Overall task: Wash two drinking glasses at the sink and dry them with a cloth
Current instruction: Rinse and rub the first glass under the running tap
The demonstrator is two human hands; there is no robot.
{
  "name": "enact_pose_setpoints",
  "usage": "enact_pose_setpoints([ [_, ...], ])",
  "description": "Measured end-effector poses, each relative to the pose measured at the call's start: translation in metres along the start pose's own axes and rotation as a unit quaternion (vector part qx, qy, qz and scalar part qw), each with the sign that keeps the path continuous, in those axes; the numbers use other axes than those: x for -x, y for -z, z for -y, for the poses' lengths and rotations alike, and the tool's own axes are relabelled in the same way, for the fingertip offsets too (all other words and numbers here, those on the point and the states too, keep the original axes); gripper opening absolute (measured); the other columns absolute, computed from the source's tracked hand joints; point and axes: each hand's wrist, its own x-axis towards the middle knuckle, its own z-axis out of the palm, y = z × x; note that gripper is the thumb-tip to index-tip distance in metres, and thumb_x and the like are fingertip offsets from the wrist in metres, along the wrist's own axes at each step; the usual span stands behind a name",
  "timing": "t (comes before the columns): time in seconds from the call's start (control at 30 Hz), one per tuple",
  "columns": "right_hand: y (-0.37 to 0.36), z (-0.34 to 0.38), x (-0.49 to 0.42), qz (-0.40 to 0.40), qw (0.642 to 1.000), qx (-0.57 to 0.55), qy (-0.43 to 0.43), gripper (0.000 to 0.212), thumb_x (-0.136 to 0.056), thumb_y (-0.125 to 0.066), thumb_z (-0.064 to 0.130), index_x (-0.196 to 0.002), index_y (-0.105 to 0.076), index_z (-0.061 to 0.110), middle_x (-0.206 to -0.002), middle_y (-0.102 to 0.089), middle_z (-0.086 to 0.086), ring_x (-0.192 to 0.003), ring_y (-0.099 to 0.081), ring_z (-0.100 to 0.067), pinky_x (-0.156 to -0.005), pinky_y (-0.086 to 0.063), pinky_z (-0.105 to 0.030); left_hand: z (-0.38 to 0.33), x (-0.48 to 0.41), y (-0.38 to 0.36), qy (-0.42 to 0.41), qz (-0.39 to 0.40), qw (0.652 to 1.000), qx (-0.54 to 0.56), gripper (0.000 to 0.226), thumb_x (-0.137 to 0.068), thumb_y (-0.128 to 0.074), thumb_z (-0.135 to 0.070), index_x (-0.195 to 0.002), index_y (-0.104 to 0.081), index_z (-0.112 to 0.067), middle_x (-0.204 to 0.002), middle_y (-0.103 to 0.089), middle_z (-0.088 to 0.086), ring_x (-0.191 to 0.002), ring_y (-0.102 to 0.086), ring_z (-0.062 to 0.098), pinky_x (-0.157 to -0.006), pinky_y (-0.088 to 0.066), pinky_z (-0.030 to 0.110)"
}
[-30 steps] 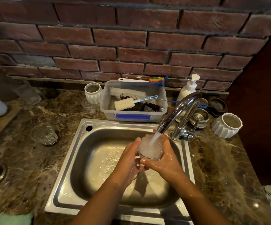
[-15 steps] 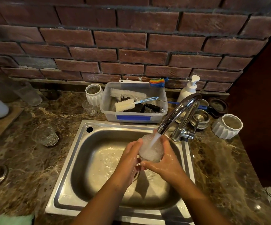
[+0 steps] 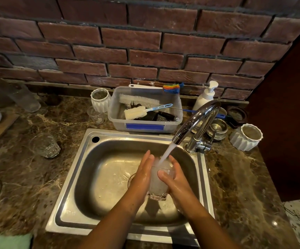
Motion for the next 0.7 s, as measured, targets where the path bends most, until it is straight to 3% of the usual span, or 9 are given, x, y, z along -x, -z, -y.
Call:
enact_pose_setpoints([
  [0.1, -0.006, -0.008, 0.003, -0.006, 0.998, -0.049, -0.049, 0.112, -0.056, -0.085, 0.065, -0.150, -0.031, 0.037, -0.144, -0.054, -0.007, -0.121, -0.064, -0.025, -0.101, -0.054, -0.048, 0.005, 0.000, 0.000, 0.051, -0.017, 0.998, 0.016, 0.077, -0.077, -0.051, -0.084, -0.144, -0.046, -0.046, -0.139, -0.059, 0.001, -0.120, -0.063, 0.026, -0.104, -0.051, 0.052],
  [0.2, -0.010, -0.012, 0.008, -0.007, 0.992, -0.078, -0.103, 0.080, -0.073, -0.077, 0.047, -0.142, -0.045, 0.021, -0.131, -0.065, -0.006, -0.109, -0.071, -0.025, -0.094, -0.057, -0.050, 0.017, 0.002, 0.003, 0.092, -0.028, 0.995, 0.018, 0.075, -0.075, -0.047, -0.078, -0.125, -0.064, -0.024, -0.118, -0.073, 0.014, -0.107, -0.071, 0.032, -0.099, -0.054, 0.057],
  [0.3, -0.014, -0.013, 0.015, 0.000, 0.985, -0.100, -0.140, 0.049, -0.086, -0.073, 0.038, -0.127, -0.061, 0.014, -0.115, -0.075, -0.012, -0.104, -0.074, -0.031, -0.095, -0.055, -0.057, 0.027, 0.010, 0.004, 0.137, -0.042, 0.989, 0.029, 0.064, -0.086, -0.044, -0.069, -0.120, -0.068, -0.020, -0.116, -0.074, 0.017, -0.109, -0.070, 0.037, -0.100, -0.052, 0.060],
  [0.37, -0.015, -0.016, 0.016, 0.002, 0.981, -0.109, -0.161, 0.039, -0.091, -0.070, 0.035, -0.122, -0.065, 0.013, -0.110, -0.077, -0.014, -0.101, -0.075, -0.031, -0.096, -0.056, -0.054, 0.032, 0.012, 0.005, 0.158, -0.048, 0.986, 0.036, 0.058, -0.089, -0.044, -0.068, -0.115, -0.070, -0.023, -0.115, -0.074, 0.017, -0.112, -0.069, 0.038, -0.103, -0.049, 0.060],
  [0.43, -0.015, -0.022, 0.015, -0.001, 0.975, -0.117, -0.189, 0.045, -0.090, -0.071, 0.036, -0.126, -0.063, 0.010, -0.113, -0.075, -0.018, -0.104, -0.073, -0.034, -0.097, -0.055, -0.052, 0.035, 0.015, 0.005, 0.174, -0.050, 0.982, 0.051, 0.052, -0.094, -0.044, -0.062, -0.113, -0.070, -0.021, -0.111, -0.076, 0.017, -0.109, -0.070, 0.039, -0.103, -0.049, 0.060],
  [0.57, -0.014, -0.034, 0.013, -0.011, 0.969, -0.107, -0.220, 0.085, -0.066, -0.088, 0.052, -0.133, -0.055, 0.010, -0.117, -0.073, -0.019, -0.107, -0.072, -0.036, -0.098, -0.053, -0.058, 0.039, 0.017, 0.005, 0.176, -0.056, 0.982, 0.048, 0.047, -0.096, -0.045, -0.060, -0.115, -0.069, -0.024, -0.109, -0.076, 0.015, -0.104, -0.072, 0.034, -0.096, -0.056, 0.054],
  [0.63, -0.012, -0.037, 0.013, -0.001, 0.969, -0.113, -0.220, 0.082, -0.066, -0.088, 0.049, -0.132, -0.058, 0.010, -0.118, -0.073, -0.018, -0.107, -0.072, -0.036, -0.098, -0.053, -0.060, 0.039, 0.017, 0.006, 0.185, -0.046, 0.980, 0.047, 0.053, -0.092, -0.045, -0.064, -0.117, -0.069, -0.023, -0.111, -0.075, 0.017, -0.106, -0.071, 0.035, -0.095, -0.056, 0.055],
  [0.7, -0.007, -0.038, 0.013, 0.030, 0.966, -0.128, -0.225, 0.064, -0.072, -0.084, 0.043, -0.125, -0.066, 0.011, -0.119, -0.073, -0.018, -0.108, -0.071, -0.036, -0.097, -0.052, -0.062, 0.039, 0.017, 0.007, 0.190, -0.042, 0.981, 0.024, 0.055, -0.094, -0.041, -0.065, -0.122, -0.065, -0.023, -0.118, -0.071, 0.016, -0.110, -0.068, 0.032, -0.097, -0.054, 0.052],
])
